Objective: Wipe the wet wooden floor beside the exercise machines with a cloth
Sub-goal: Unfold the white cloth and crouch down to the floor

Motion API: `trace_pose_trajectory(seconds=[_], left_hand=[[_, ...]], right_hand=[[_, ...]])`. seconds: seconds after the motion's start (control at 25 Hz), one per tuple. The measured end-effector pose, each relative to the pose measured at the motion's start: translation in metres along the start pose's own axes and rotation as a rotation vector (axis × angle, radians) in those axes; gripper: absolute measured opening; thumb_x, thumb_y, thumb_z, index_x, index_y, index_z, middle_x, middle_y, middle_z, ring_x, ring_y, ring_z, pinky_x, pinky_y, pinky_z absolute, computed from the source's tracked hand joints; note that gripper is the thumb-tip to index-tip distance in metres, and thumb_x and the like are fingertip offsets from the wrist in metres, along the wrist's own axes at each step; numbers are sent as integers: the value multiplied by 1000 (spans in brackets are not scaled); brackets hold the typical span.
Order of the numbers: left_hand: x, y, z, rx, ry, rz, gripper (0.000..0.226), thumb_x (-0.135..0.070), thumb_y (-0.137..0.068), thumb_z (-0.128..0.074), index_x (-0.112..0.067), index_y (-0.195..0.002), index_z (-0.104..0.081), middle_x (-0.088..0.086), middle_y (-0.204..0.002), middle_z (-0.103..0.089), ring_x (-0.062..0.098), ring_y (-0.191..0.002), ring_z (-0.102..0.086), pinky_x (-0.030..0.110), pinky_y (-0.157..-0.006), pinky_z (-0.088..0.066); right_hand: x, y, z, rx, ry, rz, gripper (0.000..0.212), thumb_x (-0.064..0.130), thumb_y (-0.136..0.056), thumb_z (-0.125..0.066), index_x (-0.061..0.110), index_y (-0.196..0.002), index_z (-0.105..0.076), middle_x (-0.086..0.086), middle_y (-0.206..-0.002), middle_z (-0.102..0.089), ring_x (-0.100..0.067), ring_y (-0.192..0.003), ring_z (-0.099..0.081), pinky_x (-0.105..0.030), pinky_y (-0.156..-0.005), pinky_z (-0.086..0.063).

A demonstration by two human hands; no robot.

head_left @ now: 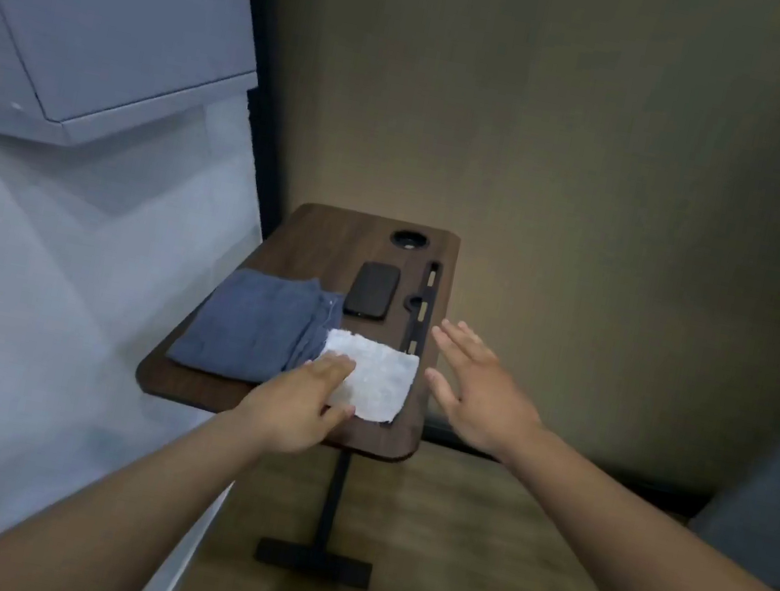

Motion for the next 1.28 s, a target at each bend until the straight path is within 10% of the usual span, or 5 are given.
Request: trace_pose_trajectory(seconds=[0.2,0.4,0.52,0.68,1.28], left_hand=[[24,-35,-27,4,-143,-153,43,-29,-101,-48,-14,-141,-48,4,-151,-43,21,-143,-33,36,-114,-33],[31,-62,-23,-246,-240,-280,20,-26,-95,-56,-12,-89,-69,8,-86,-70,31,-84,-64,37,-71,-44],[25,-78,-8,-315,-69,-283,20,-30,-97,-52,-16,-89,-64,8,-79,-69,33,-76,-63,38,-65,-42],[-29,-98,4,-224,319,-442,24,-32,-95,-47,-16,-95,-64,4,-79,-68,25,-76,-64,37,-67,-46],[-432,156,-188,339,194,-1222,29,-45,-95,-39,-21,-90,-54,9,-88,-70,39,-91,-63,43,-70,-48]], right_hand=[[4,-36,-67,154,42,-16,57,41,-105,-40,20,-157,-29,5,-165,-21,-10,-154,-9,-28,-122,-16],[12,-40,-114,209,42,-31,62,48,-98,-53,14,-149,-44,-5,-158,-39,-21,-149,-28,-31,-123,-20],[10,-41,-98,-31,-165,-135,34,33,-102,-49,14,-122,-68,-10,-123,-69,-30,-120,-60,-39,-100,-46],[-9,-6,-42,-391,-250,-393,22,22,-99,-53,12,-107,-71,-8,-93,-74,-27,-88,-67,-33,-75,-42],[-3,507,7,-688,55,-1328,40,42,-103,-28,10,-99,-52,-23,-91,-69,-45,-89,-63,-46,-69,-42]])
Point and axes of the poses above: each hand's wrist, its own y-axis away from the middle knuckle, its own z-axis out of the back of the hand, x = y × z, the point moved 5 cm from there along -y, towards the middle knuckle
